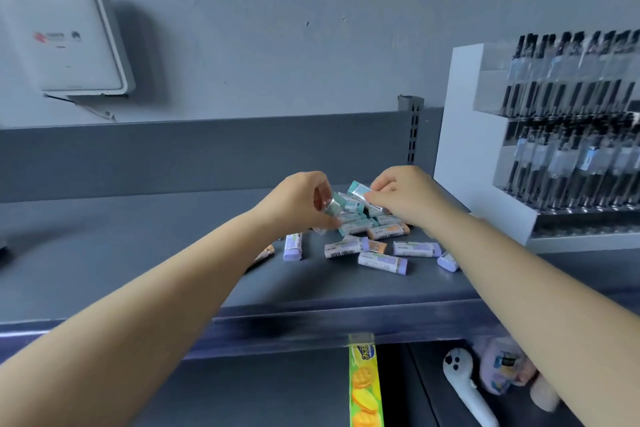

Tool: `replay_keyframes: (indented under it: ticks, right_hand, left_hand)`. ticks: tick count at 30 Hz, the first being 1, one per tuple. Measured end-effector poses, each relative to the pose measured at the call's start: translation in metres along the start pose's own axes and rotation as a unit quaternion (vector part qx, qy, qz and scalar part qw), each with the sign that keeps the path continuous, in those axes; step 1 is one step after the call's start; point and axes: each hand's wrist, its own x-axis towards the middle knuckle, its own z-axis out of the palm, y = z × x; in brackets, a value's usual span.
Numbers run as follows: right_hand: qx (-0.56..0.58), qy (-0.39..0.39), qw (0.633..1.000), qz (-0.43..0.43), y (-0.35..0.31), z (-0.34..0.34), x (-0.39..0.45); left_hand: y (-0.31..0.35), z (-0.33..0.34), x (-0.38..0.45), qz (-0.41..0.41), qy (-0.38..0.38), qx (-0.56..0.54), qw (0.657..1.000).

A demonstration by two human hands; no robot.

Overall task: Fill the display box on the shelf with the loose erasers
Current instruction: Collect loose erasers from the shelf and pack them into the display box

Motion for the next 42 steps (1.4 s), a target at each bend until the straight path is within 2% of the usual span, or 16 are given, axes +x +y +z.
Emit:
replay_keyframes:
  ticks: [5,9,16,22,29,37,42]
  right_hand:
    - [0.127,-0.012,0.990,-0.057,-0.014,0.013,-0.008]
    - [0.190,-0.024,0.978,-0.089,-0.032,0.032,-0.019]
    - [0.249,-0.077,0.958,-0.122,-0.070,0.070,-0.042]
    - [0.268,-0.114,0.944,-0.158,-0.124,0.109,-0.058]
    - [0.300,-0.163,0.924,-0.172,-0.202,0.170,-0.084]
    - [0.310,-0.161,0.919,-0.182,-0.279,0.236,-0.101]
    - [0.300,-0.146,0.926,-0.175,-0.308,0.268,-0.095]
  left_hand:
    - [-0.001,-0.018,-0.033,-0.050,0.105,-0.034,0.993]
    - [-0.011,-0.028,-0.067,-0.124,0.166,-0.065,0.976]
    - [-0.033,-0.048,-0.132,-0.225,0.221,-0.138,0.939]
    - [-0.063,-0.087,-0.190,-0.254,0.258,-0.187,0.913]
    - [-0.116,-0.148,-0.260,-0.269,0.291,-0.188,0.898]
    - [-0.182,-0.211,-0.321,-0.269,0.327,-0.116,0.899]
    - [-0.216,-0.235,-0.330,-0.275,0.320,-0.103,0.901]
